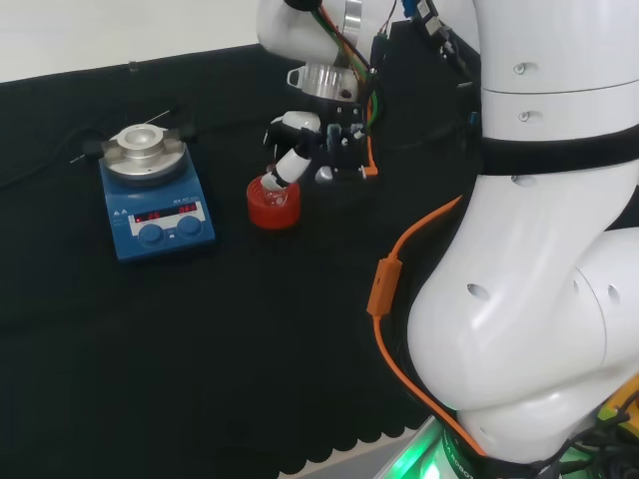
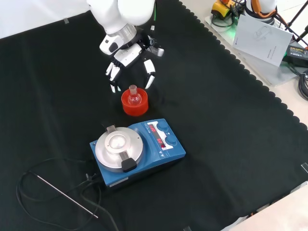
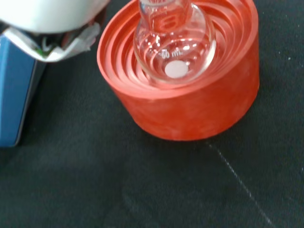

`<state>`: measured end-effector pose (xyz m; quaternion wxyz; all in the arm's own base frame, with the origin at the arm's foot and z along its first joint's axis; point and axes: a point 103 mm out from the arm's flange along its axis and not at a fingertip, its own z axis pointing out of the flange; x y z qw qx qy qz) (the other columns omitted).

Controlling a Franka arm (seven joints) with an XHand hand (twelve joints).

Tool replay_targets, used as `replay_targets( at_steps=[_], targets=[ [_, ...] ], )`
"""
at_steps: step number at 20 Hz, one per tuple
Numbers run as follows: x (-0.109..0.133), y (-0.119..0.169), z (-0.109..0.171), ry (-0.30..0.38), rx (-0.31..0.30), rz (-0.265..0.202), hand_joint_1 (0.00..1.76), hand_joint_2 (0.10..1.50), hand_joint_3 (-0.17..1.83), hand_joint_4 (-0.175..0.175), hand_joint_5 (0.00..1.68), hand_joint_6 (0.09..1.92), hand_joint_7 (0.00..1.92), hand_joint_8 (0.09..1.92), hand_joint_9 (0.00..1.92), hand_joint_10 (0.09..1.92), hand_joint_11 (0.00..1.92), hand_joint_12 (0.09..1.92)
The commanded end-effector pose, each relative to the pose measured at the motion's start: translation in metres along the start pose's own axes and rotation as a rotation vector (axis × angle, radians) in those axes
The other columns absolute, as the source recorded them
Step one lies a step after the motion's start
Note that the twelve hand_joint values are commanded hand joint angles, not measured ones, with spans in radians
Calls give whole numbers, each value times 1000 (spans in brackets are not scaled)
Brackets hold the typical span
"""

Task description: Pick up the round-bottom flask.

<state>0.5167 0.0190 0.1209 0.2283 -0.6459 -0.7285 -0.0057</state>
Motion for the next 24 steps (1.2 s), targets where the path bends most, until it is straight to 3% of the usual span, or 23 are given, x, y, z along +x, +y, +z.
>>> replay_targets(
  at_steps=[1,19,24],
  targets=[
    [4,-12,8,-12,0,2,876,371,858,-169,267,746,553,898,603,882,337,1427],
    [12,-9,21,-30,23,-8,900,375,857,-175,311,784,606,904,613,890,352,1428],
    [14,-4,18,-50,22,-16,935,368,869,-175,350,857,689,890,722,855,451,1391]
  ],
)
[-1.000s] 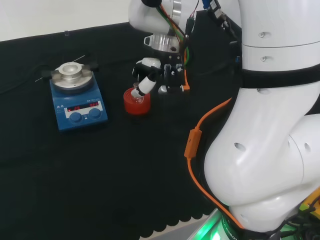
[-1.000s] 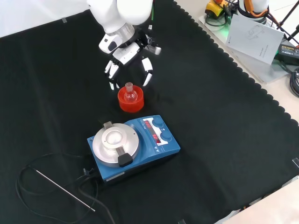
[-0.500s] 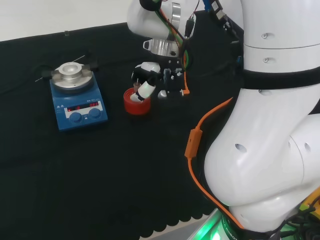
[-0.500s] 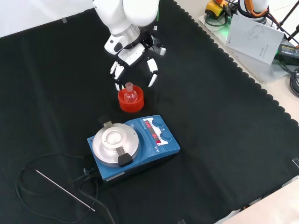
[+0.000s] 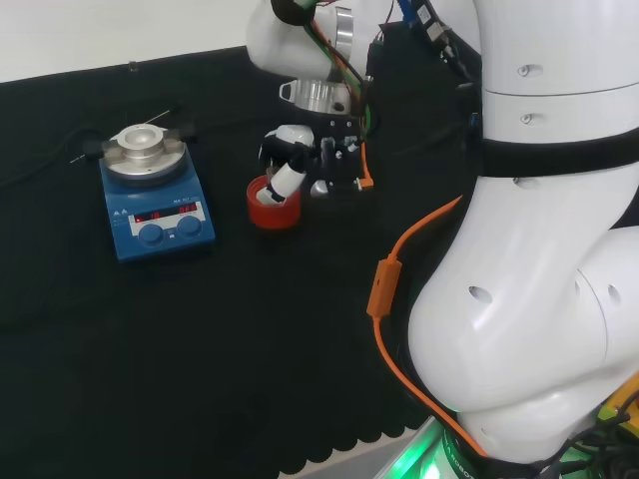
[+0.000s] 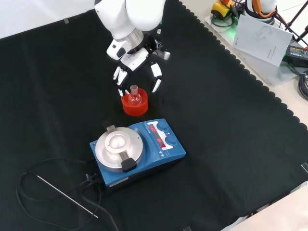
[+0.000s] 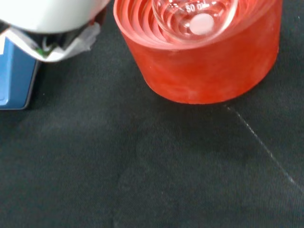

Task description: Pick up the round-bottom flask.

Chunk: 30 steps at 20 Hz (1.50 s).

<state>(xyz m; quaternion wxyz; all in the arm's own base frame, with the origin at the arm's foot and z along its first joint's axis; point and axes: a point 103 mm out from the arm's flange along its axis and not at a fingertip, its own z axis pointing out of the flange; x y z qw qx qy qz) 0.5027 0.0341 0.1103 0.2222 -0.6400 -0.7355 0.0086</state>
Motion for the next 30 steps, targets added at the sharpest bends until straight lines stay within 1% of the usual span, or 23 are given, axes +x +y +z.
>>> replay_targets(
  at_steps=[1,4,6,8,10,15,18,20,24,26,30],
  targets=[
    [3,4,-1,-28,4,-4,953,366,875,-175,365,880,717,887,764,840,490,1376],
    [3,6,-4,-47,1,-2,1021,361,897,-175,466,948,794,884,851,813,575,1350],
    [2,9,-4,-58,0,-2,1072,355,918,-175,531,960,819,883,879,805,609,1341],
    [1,11,-3,-67,12,-7,1115,348,943,-175,587,953,832,883,903,797,644,1330],
    [-1,13,-1,-71,22,-9,1133,345,953,-175,609,950,837,883,914,794,661,1327],
    [-6,16,1,-95,21,-2,1158,336,979,-175,657,935,856,884,959,779,735,1295],
    [-6,19,-1,-106,8,4,1183,336,993,-175,750,901,924,867,1013,752,796,1269],
    [-5,21,-4,-115,-7,8,1199,338,1001,-175,831,865,1004,837,1062,728,829,1255],
    [-5,23,-11,-123,-16,11,1224,345,1011,-175,966,806,1160,754,1160,690,912,1226],
    [-5,24,-14,-121,-21,13,1229,346,1014,-175,1001,796,1203,732,1198,679,946,1217],
    [-7,26,-17,-126,-10,21,1228,348,1018,-175,1043,785,1259,700,1252,656,988,1208]
  ],
)
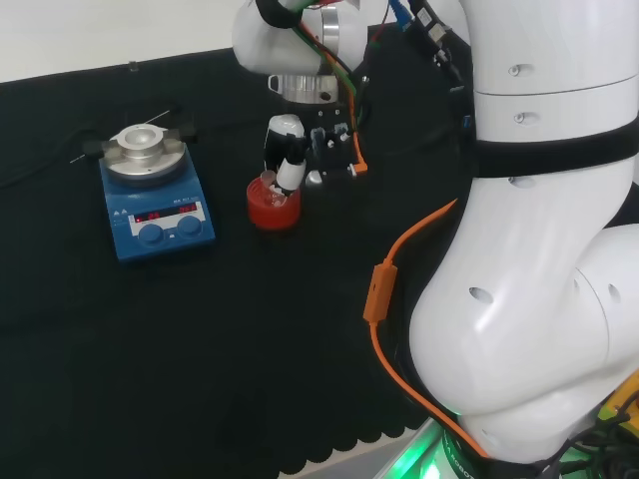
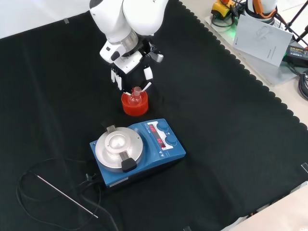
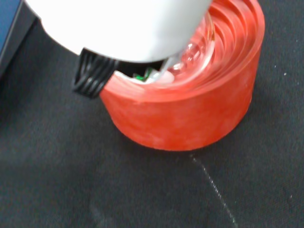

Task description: Pick up the round-bottom flask.

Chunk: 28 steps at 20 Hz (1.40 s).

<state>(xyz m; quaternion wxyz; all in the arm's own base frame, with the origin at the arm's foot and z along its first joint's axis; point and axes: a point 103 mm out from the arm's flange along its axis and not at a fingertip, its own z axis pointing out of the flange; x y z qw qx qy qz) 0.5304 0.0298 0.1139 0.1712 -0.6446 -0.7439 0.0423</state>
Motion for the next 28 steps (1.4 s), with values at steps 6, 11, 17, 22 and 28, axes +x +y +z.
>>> replay_targets(
  at_steps=[6,11,17,22,28],
  targets=[
    [-2,6,0,-18,52,17,1170,332,1008,-175,972,866,1194,769,1252,668,990,1218],
    [2,9,-2,-34,86,9,1110,318,994,-175,833,991,1051,903,1217,706,972,1238],
    [7,11,-5,-47,104,6,1064,315,979,-175,727,1058,1002,921,1183,737,968,1248],
    [9,11,-3,-41,90,24,1062,323,976,-175,735,1056,1012,919,1182,746,968,1253],
    [10,9,-4,-33,54,37,1123,346,979,-175,895,938,1151,846,1270,699,1054,1208]
  ],
)
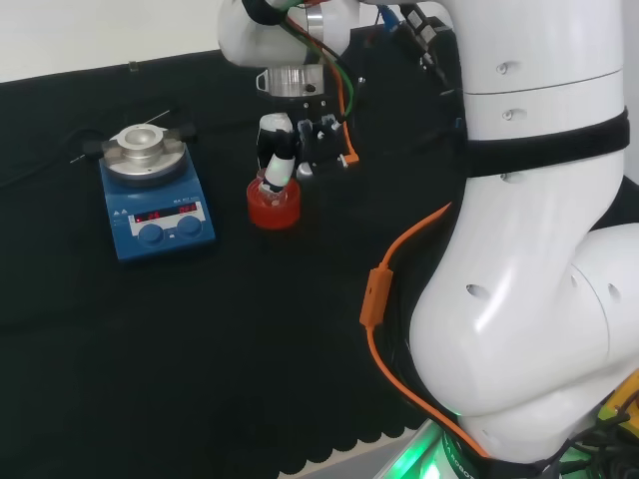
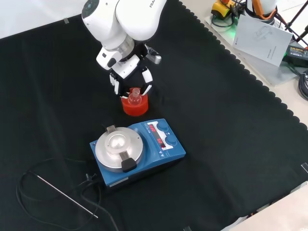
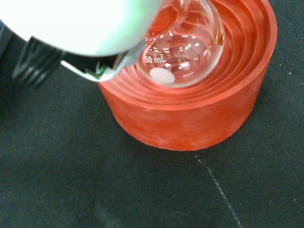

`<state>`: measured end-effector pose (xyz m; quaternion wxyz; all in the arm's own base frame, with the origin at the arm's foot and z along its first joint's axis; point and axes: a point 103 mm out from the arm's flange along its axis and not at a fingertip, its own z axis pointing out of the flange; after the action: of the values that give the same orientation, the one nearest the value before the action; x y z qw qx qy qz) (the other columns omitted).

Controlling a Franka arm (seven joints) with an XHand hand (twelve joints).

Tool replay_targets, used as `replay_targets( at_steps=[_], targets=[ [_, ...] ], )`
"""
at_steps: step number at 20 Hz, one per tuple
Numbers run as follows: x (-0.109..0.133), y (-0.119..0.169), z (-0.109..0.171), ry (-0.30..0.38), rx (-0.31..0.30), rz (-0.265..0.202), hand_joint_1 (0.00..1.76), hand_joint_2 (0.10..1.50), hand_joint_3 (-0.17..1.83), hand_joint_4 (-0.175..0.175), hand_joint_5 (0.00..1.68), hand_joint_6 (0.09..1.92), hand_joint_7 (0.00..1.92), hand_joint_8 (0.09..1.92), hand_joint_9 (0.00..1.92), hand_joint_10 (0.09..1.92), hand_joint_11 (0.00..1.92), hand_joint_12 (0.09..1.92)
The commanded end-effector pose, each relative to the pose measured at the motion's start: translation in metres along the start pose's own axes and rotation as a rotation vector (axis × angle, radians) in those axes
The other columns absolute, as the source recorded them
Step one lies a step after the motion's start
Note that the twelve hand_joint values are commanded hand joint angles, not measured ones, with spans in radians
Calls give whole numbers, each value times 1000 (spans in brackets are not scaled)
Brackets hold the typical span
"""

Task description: Pick up the round-bottom flask.

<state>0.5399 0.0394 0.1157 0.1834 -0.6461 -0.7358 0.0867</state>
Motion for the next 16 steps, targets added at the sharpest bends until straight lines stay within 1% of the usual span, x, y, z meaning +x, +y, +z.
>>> replay_targets(
  at_steps=[1,3,5,7,10,16],
  targets=[
    [1,-1,-1,3,-36,13,1135,349,981,-175,918,916,1177,822,1288,684,1071,1197],
    [1,-2,-1,-1,-46,19,1167,359,988,-175,980,861,1242,761,1336,646,1110,1171],
    [1,-2,-2,-9,-54,23,1190,538,810,-175,1151,773,1296,713,1389,599,1149,1149],
    [1,-3,-1,-12,-60,28,1201,619,711,-175,1234,701,1338,679,1433,557,1190,1125],
    [1,-2,0,-12,-59,36,1301,571,784,-171,1217,705,1433,565,1476,513,1242,1094],
    [0,-2,1,-13,-56,39,1324,544,823,-175,1220,701,1462,536,1507,492,1271,1079]
  ],
)
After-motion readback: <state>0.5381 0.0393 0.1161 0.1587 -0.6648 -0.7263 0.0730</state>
